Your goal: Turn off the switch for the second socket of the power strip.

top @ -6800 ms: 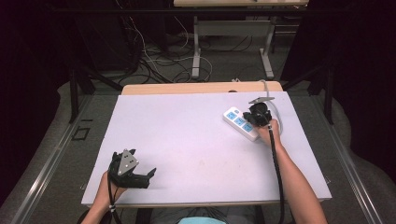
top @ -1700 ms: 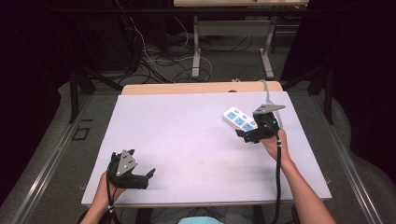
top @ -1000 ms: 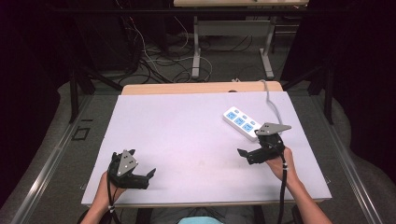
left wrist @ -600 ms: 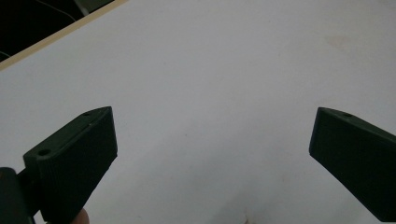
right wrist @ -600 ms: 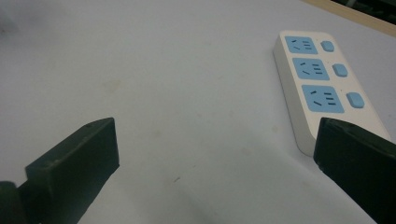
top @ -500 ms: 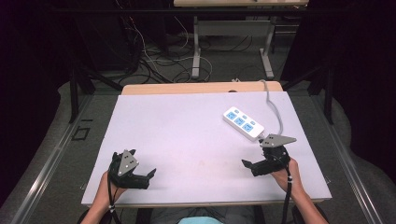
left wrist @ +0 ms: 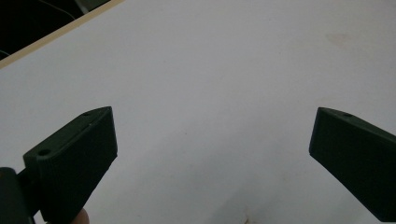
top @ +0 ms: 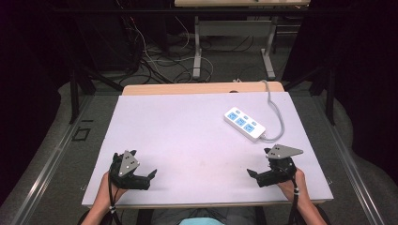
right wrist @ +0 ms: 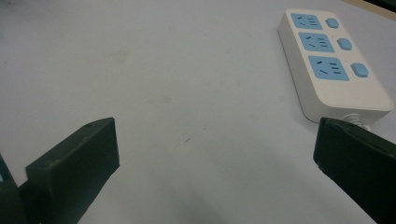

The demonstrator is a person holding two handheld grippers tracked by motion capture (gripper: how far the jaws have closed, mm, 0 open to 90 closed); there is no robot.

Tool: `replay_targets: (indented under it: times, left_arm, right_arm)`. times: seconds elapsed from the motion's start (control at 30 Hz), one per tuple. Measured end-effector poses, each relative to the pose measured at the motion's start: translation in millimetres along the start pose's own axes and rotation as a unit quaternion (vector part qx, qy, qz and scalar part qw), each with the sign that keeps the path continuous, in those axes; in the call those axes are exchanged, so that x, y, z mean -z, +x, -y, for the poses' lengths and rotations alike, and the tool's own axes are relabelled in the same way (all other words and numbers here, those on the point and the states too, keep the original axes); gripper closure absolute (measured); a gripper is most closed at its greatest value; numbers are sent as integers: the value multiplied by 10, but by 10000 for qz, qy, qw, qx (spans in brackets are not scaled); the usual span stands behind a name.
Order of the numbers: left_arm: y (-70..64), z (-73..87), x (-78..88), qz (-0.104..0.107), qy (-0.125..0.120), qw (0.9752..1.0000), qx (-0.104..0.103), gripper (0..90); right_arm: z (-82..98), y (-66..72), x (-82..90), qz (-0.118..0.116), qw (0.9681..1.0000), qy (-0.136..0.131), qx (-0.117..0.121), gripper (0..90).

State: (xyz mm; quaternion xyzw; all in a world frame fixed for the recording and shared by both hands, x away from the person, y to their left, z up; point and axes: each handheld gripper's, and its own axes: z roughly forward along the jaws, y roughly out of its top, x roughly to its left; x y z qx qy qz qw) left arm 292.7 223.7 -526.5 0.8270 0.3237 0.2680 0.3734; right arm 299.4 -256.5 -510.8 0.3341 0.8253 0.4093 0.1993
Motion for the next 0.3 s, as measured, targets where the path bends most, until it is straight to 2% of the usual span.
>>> replay_targets:
  times: [0.03,0.17,0.3]
  left_arm:
    - [-3,1,-1,2,-17,10000,18,8]
    - [0,4,2,5,-18,10000,11,7]
    - [0,4,-7,1,1,10000,9,7]
  right_arm:
    - [12,-4,7,16,10000,-23,56,0]
    - [55,-3,7,11,10000,6,-21,0]
    - [67,-14,9,38,10000,-22,25,0]
